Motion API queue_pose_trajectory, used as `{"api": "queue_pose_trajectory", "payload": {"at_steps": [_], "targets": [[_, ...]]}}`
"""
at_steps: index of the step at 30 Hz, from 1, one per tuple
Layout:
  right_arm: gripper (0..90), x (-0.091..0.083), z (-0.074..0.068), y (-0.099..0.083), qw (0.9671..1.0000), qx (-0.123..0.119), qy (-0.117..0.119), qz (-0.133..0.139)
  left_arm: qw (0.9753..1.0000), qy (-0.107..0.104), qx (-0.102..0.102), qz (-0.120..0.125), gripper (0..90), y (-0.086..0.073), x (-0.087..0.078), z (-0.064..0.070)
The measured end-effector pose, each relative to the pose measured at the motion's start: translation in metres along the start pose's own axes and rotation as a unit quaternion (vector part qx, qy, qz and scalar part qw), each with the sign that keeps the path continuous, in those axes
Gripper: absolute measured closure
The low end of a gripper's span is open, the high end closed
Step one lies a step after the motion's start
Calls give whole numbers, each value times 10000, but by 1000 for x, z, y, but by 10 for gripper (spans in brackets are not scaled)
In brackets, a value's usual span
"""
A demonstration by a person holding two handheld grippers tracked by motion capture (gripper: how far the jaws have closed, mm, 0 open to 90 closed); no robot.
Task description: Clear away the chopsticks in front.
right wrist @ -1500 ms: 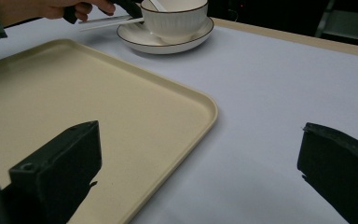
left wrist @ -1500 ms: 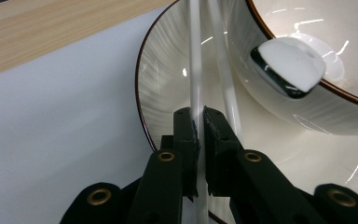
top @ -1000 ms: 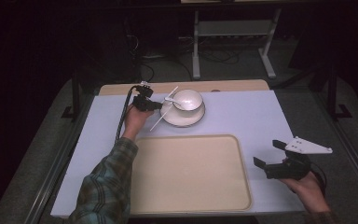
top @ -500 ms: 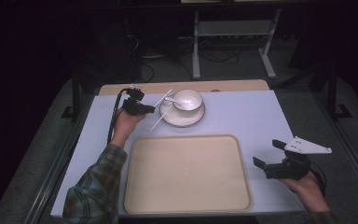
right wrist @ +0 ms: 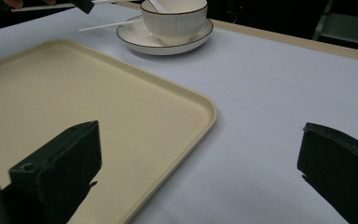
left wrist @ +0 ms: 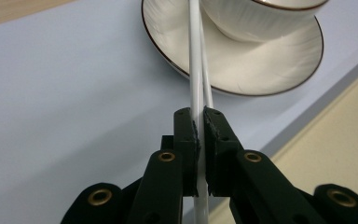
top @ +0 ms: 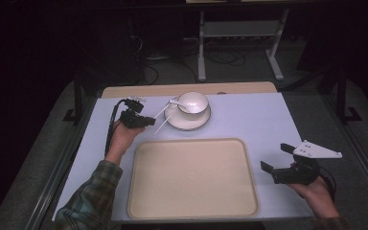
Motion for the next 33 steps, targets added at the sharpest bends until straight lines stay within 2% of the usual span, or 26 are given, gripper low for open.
{"api": "queue_pose_trajectory", "payload": {"at_steps": [8,13,19,22,27,29,33], "targets": [[0,-1,-1,0,10000,-3,1,1,10000,-23,-52,82,843,-14,-12,9],[0,0,-1,0,10000,-5,2,-7,9998,-50,-107,163,843,-25,-24,15],[0,0,-3,1,10000,-16,4,-8,9990,-50,-224,380,843,-33,-45,20],[0,0,-3,2,10000,-31,-2,15,9990,-76,-196,404,843,-36,-51,28],[0,0,-4,2,10000,-46,-12,17,9991,-159,-137,366,843,-42,-50,40],[0,0,-4,2,10000,-52,-15,21,9992,-229,-83,303,843,-48,-45,50],[0,0,-4,2,10000,-44,-17,18,9992,-314,-57,246,843,-53,-40,58]]}}
Point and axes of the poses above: each handheld gripper's, and its own axes: x roughly forward along the jaws, y roughly out of its top, z roughly to its right, the point moved 3 cm from there along x, roughly forward along the jaws, and after that the axes turned 5 degrees about -z, right-handed, at the moved point
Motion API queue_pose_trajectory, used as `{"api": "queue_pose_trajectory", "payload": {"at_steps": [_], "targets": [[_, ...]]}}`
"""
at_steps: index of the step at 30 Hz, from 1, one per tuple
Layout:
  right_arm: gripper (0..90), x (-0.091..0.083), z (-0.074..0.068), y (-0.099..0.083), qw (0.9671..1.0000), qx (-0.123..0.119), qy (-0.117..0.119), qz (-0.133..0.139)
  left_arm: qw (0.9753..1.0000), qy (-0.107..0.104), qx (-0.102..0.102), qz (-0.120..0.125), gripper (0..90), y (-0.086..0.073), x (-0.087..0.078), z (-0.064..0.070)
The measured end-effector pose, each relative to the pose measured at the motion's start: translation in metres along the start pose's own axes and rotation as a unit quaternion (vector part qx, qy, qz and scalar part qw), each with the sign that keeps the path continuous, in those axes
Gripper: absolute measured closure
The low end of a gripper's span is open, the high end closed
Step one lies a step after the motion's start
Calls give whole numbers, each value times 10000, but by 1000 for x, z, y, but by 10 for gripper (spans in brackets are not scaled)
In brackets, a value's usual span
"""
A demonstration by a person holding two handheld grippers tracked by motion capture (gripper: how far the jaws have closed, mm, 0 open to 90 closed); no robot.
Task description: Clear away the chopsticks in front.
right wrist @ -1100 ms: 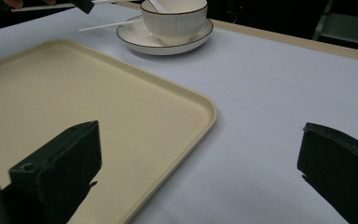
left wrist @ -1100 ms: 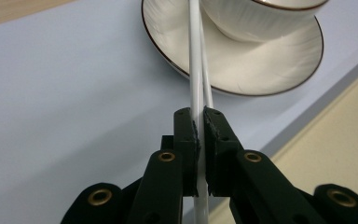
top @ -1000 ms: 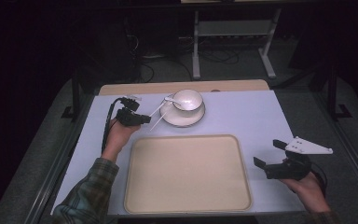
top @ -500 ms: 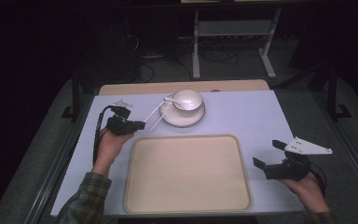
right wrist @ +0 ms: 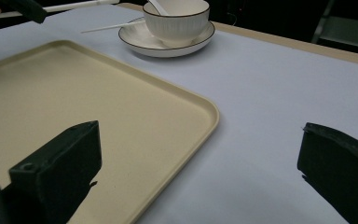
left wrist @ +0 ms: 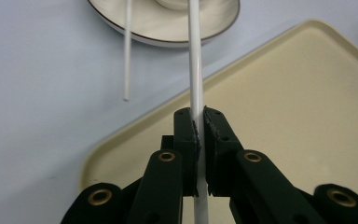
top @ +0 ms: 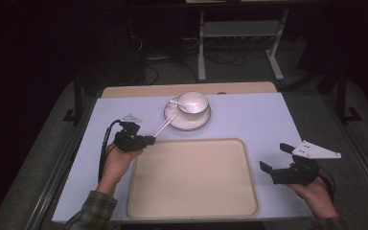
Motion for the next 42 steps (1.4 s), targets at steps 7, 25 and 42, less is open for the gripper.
{"api": "queue_pose_trajectory", "payload": {"at_steps": [7,25,42], "targets": [[0,0,0,-1,10000,11,17,-4,9998,-195,61,-59,843,-10,11,17],[0,0,1,-2,10000,-17,-1,-39,9977,-596,156,-299,842,-38,35,35],[0,-1,1,-1,10000,-14,-21,-25,9971,-312,416,-550,839,-47,49,41]]}}
Point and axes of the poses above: each handheld gripper's, and its own axes: x roughly forward along the jaws, y roughly out of its top, z roughly to its right, the point moved 3 cm from there along x, roughly forward along the jaws, and after that the axes turned 5 degrees about -z, right-handed, at the moved point
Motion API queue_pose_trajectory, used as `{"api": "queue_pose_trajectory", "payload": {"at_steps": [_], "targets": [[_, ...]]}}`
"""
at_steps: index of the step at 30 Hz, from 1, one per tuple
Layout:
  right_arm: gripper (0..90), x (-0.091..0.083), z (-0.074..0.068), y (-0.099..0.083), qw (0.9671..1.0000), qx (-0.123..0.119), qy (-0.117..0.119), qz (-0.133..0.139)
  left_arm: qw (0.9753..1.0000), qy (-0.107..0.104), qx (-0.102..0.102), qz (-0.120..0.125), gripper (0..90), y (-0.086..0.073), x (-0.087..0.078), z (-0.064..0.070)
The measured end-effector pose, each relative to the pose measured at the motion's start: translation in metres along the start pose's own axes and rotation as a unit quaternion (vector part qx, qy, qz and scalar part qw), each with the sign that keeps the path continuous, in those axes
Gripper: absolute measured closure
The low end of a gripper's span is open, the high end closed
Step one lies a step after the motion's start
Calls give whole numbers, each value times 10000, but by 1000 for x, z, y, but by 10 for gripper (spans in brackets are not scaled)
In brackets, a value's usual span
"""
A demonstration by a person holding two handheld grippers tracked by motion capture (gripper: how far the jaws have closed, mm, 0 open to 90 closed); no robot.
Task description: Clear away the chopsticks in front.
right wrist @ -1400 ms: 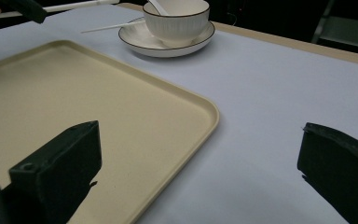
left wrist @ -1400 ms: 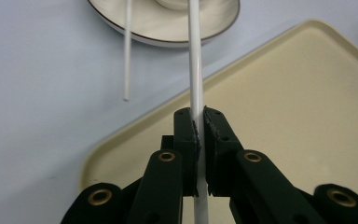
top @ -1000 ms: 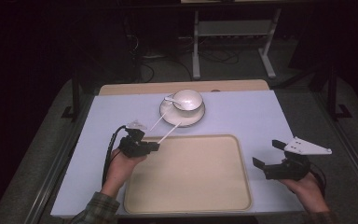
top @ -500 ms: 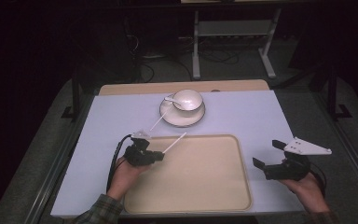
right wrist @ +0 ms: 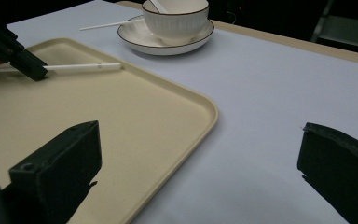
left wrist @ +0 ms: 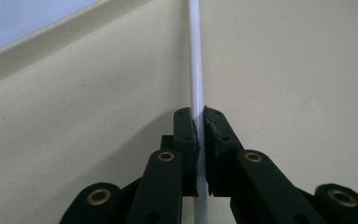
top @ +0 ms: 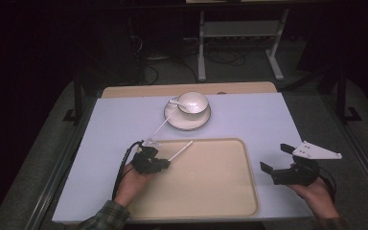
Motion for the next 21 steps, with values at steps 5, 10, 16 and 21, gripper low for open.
{"api": "queue_pose_trajectory", "payload": {"at_steps": [5,10,16,21], "targets": [[0,0,0,0,10000,-9,4,-9,10000,70,31,7,827,0,0,1],[0,0,0,0,10000,-4,4,2,10000,52,23,10,827,0,0,1],[0,-1,0,0,10000,9,1,5,9999,16,-22,145,774,3,-5,-2],[0,-1,1,0,10000,18,-20,17,9995,-78,137,260,783,20,-11,-6]]}}
Point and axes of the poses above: each handheld gripper's, and its own axes: x roughly forward along the jaws, y roughly out of its top, z roughly to its right, the point moved 3 cm from there along x, roughly forward along the jaws, and after that the axes turned 5 degrees about -z, right-handed, at the moved point
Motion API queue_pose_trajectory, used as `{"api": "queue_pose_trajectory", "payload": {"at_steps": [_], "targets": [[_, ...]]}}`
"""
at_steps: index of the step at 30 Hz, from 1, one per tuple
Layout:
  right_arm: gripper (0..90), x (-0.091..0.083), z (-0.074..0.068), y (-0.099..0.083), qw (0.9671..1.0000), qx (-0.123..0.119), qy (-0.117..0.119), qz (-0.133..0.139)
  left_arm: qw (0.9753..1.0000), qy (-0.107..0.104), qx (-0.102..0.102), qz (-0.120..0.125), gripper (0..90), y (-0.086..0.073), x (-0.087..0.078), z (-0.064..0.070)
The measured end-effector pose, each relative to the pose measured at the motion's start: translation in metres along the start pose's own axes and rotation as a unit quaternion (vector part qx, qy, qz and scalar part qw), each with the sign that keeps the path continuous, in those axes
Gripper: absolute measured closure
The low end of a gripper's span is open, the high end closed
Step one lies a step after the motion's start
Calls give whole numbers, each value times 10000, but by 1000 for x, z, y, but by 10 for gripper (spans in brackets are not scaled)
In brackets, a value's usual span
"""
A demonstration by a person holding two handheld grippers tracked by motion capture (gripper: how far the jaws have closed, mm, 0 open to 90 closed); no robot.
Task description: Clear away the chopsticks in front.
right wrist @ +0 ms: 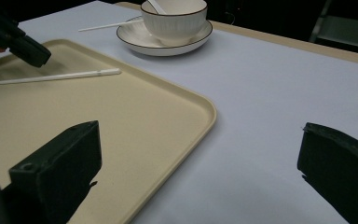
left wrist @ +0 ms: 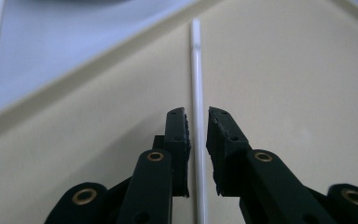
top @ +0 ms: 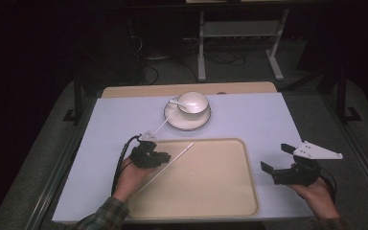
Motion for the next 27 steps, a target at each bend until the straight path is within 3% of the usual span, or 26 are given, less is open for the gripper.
{"api": "queue_pose_trajectory", "payload": {"at_steps": [9,15,27], "targets": [[0,1,-1,0,10000,-10,8,-20,9977,-366,524,-225,897,35,28,8],[0,1,0,-1,10000,22,8,-17,9966,-398,647,-322,897,53,48,10],[0,-1,1,-2,10000,55,20,3,9961,-454,612,-441,897,76,83,8]]}}
Point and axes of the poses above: each handheld gripper's, and its own axes: x roughly forward along the jaws, y roughly out of its top, z roughly to its right, the point moved 3 cm from there along x, roughly forward along the jaws, and after that the axes turned 5 degrees about -z, right-handed, at the moved point
